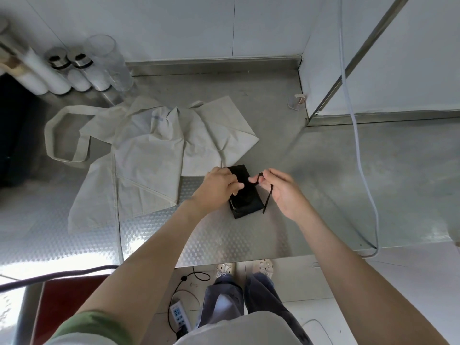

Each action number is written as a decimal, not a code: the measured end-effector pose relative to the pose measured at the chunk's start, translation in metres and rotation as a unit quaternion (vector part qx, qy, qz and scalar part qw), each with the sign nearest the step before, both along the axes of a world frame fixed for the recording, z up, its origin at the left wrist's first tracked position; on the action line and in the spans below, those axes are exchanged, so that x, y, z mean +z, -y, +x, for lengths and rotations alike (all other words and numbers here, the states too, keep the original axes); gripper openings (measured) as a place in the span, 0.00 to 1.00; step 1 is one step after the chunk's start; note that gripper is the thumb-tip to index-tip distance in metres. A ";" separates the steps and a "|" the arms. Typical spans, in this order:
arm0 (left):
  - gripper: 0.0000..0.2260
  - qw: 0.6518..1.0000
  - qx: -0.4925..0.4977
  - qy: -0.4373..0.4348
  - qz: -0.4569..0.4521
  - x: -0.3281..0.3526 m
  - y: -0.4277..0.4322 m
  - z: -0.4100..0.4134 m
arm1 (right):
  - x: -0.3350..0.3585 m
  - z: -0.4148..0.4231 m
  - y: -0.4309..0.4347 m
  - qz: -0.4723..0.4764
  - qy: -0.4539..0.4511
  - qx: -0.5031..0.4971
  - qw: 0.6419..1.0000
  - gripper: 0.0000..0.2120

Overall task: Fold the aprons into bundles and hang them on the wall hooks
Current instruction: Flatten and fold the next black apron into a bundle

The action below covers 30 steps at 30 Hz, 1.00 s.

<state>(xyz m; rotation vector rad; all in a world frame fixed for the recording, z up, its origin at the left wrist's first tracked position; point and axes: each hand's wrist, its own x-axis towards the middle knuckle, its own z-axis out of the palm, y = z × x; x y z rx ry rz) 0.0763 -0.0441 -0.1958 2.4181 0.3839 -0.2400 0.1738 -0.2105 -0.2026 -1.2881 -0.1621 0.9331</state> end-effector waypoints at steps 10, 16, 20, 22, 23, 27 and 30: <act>0.22 0.725 0.399 -0.003 -0.561 0.007 0.013 0.009 | -0.010 -0.015 -0.015 -0.054 0.066 0.024 0.996 0.13; 0.18 0.785 0.366 -0.026 -0.500 -0.009 0.011 -0.001 | -0.016 -0.014 -0.009 -0.077 0.033 -0.008 0.996 0.14; 0.16 0.916 0.234 0.023 -0.326 -0.010 0.017 -0.003 | -0.016 -0.013 -0.009 -0.148 0.112 0.034 0.982 0.15; 0.14 0.961 0.135 0.071 -0.229 -0.008 0.017 -0.001 | -0.011 -0.013 -0.011 -0.166 0.138 0.066 0.974 0.14; 0.13 0.976 0.105 0.088 -0.170 -0.008 0.016 0.001 | -0.009 -0.013 -0.012 -0.168 0.143 0.078 0.972 0.13; 0.14 0.987 0.075 0.134 0.044 -0.011 0.017 0.010 | -0.001 -0.017 -0.014 -0.154 0.125 0.086 0.976 0.14; 0.18 0.971 0.105 0.162 0.139 -0.014 0.022 0.015 | -0.002 -0.020 -0.016 -0.147 0.101 0.060 0.982 0.12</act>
